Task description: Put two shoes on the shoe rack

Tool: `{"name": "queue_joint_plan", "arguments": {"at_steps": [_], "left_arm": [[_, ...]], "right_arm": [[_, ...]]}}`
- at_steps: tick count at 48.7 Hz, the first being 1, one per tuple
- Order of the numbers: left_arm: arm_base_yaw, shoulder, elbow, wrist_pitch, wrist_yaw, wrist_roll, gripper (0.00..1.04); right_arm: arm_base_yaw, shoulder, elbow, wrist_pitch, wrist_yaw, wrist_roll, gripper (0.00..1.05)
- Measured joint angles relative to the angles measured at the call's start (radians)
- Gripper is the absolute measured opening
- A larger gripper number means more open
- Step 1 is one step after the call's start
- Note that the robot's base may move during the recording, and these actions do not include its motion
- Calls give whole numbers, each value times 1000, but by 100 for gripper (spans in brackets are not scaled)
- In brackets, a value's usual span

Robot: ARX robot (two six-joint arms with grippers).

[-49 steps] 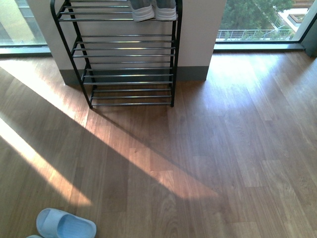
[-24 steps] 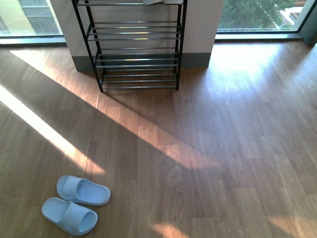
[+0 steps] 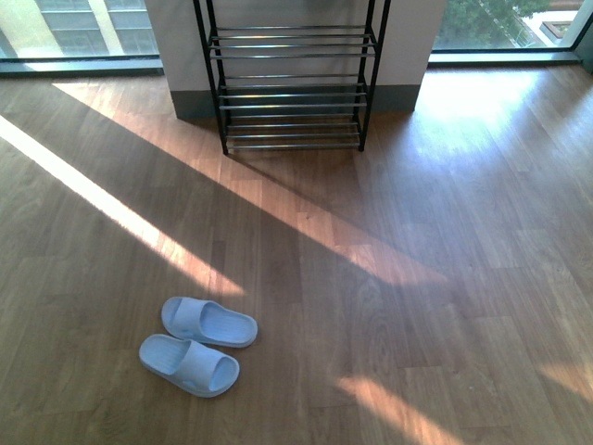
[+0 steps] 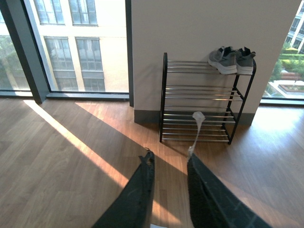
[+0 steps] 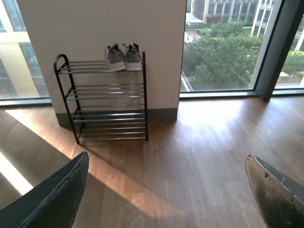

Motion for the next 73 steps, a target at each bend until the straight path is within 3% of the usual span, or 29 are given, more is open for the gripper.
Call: {"name": "queue_joint_plan", "arguments": {"at_steps": [25, 73], "left_arm": [[0, 0, 0, 0, -3, 1, 97], [0, 0, 0, 0, -1, 3, 95]], "right_arm": [[-1, 0, 0, 0, -3, 0, 96], [-1, 0, 0, 0, -1, 0, 96]]}}
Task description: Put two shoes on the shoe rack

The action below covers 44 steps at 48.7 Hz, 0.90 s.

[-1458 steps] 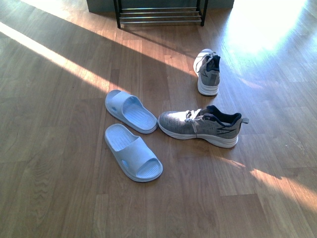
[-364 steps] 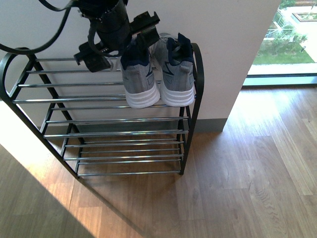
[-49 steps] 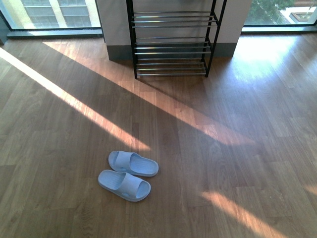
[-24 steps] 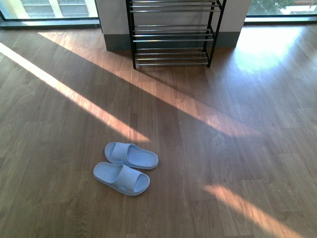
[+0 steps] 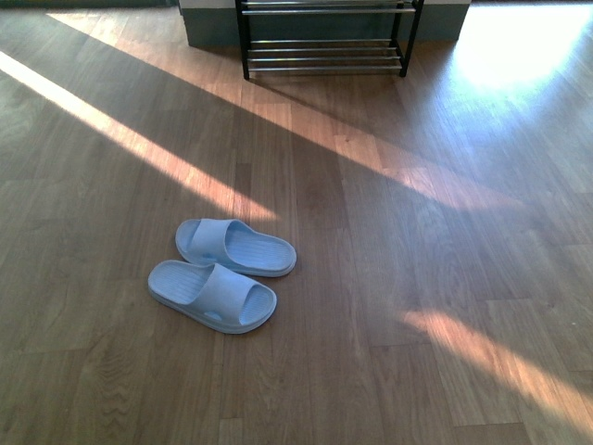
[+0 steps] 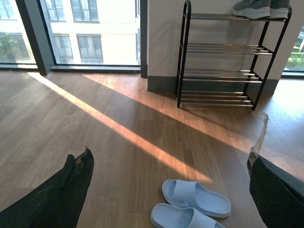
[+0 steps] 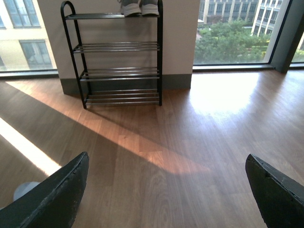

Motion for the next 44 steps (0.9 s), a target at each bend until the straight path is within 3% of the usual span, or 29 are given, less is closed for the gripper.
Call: {"name": "queue_joint_plan", "arguments": {"at_steps": [44], "left_arm": [[0, 0, 0, 0, 0, 0, 95]], "right_arm": [[0, 0, 0, 0, 0, 0, 96]]}}
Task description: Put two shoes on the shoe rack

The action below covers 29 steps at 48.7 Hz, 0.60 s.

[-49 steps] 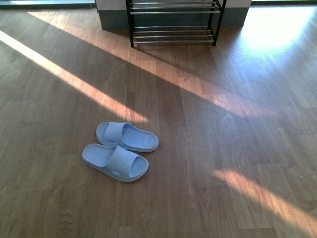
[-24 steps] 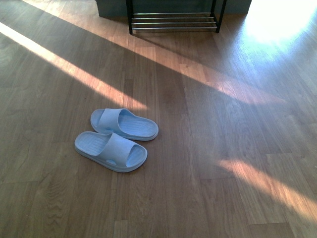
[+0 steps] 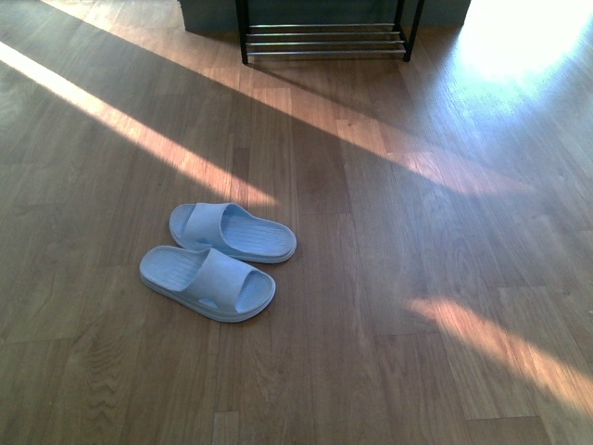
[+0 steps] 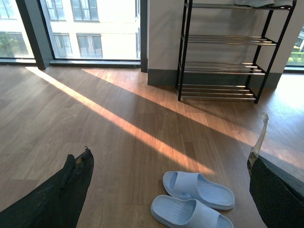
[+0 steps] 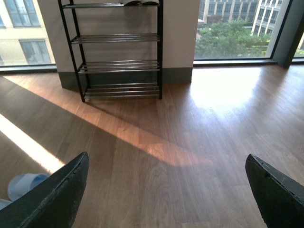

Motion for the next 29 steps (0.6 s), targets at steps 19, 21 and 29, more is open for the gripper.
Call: {"name": "queue_joint_plan", "arguments": {"at_steps": [19, 21, 29], "left_arm": [[0, 0, 0, 0, 0, 0, 95], [0, 0, 0, 0, 0, 0, 95], [0, 0, 0, 0, 0, 0, 95]], "right_arm": [[0, 0, 0, 0, 0, 0, 96], [0, 0, 0, 0, 0, 0, 96], [0, 0, 0, 0, 0, 0, 96]]}}
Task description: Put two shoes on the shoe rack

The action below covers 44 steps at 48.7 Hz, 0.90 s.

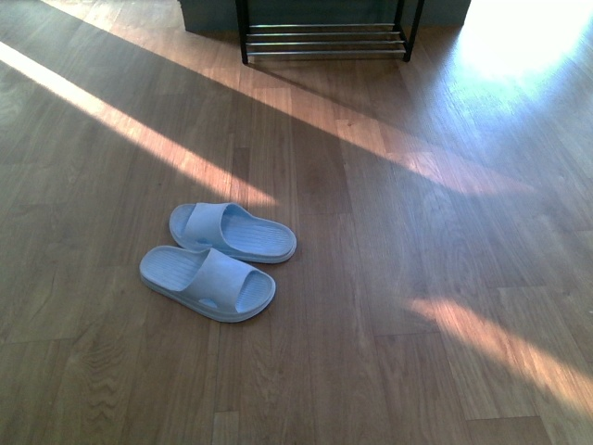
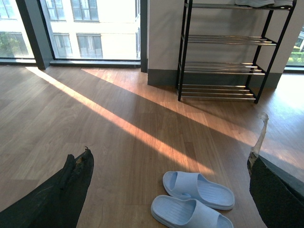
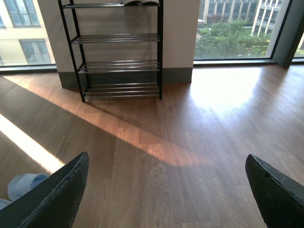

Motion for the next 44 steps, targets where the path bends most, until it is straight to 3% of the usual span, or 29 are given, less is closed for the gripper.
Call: {"name": "queue_joint_plan", "arguments": {"at_steps": [44], "left_arm": [[0, 0, 0, 0, 0, 0, 95]], "right_arm": [[0, 1, 0, 0, 0, 0, 96]]}}
